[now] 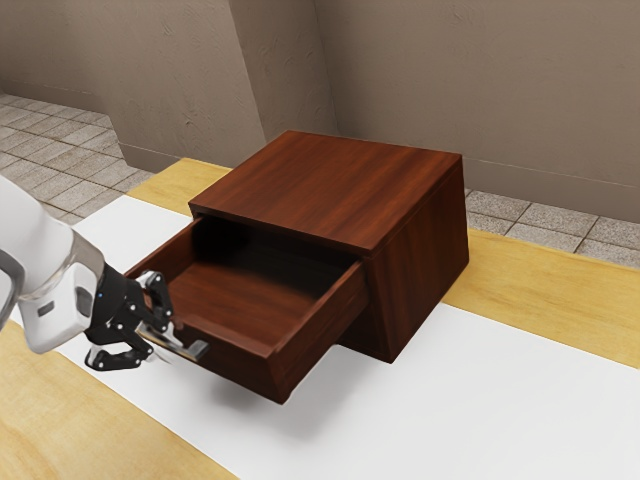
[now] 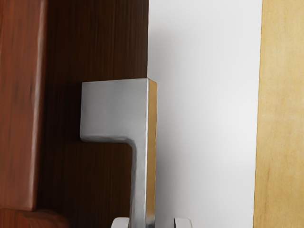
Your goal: Pull the drawer handle with one arm to open the drawer
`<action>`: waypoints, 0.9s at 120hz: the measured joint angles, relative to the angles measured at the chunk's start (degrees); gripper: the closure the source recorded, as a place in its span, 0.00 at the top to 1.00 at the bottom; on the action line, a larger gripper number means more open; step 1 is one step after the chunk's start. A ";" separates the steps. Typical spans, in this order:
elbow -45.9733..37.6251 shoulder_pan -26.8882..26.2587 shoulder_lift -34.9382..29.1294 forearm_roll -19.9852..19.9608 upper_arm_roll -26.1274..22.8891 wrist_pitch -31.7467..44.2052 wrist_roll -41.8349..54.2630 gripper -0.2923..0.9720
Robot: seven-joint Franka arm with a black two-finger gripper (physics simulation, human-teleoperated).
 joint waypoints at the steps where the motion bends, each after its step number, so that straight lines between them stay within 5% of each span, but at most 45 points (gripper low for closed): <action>1: 0.00 0.00 -0.04 0.01 0.00 -0.03 0.00 0.25; 57: -0.02 -0.67 -1.14 0.06 0.00 -1.19 -0.04 0.19; 108: 2.24 -1.18 -1.53 0.13 -0.44 -3.30 -0.09 0.30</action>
